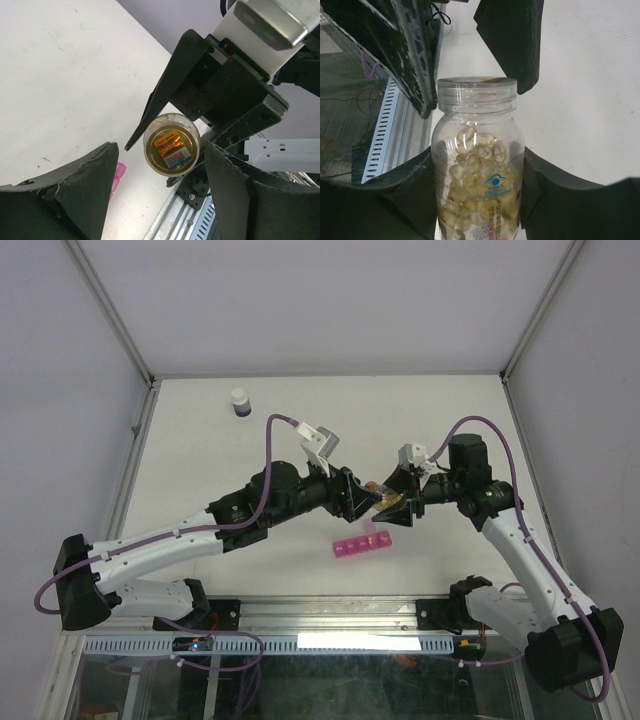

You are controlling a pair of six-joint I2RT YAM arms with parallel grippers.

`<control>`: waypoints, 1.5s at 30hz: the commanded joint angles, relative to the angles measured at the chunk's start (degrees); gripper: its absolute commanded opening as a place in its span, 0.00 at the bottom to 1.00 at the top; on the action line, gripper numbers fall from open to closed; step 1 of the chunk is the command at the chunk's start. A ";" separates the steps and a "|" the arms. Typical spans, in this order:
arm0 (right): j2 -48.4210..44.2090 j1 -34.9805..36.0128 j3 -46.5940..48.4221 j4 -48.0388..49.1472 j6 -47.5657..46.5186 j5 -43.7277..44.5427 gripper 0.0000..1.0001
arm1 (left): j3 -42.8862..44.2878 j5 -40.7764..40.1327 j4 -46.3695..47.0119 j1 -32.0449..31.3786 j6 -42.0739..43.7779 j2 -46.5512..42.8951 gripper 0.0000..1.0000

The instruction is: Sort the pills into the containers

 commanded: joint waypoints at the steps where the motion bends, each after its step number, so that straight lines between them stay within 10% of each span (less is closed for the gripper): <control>1: -0.16 -0.24 2.35 2.47 0.20 -0.23 0.00 | 3.75 -0.45 -1.15 -0.21 1.48 0.51 0.69; 14: -0.20 -0.19 2.34 2.47 0.21 -0.18 0.00 | 3.71 7.73 -0.83 -0.04 8.28 2.33 0.39; 25: -0.42 -0.27 2.31 2.47 0.22 -0.23 0.00 | -0.70 43.86 -0.84 2.86 58.84 3.45 0.45; 28: -0.35 -0.26 2.35 2.46 0.20 -0.19 0.00 | 3.03 48.71 -0.13 8.21 56.99 5.69 0.51; 33: -0.25 -0.27 2.35 2.38 0.07 -0.19 0.00 | 2.30 42.50 9.59 11.08 49.73 4.82 0.98; 45: -0.33 -0.11 2.44 2.03 -0.24 -0.23 0.00 | -8.06 35.59 23.50 12.57 30.82 -2.33 0.99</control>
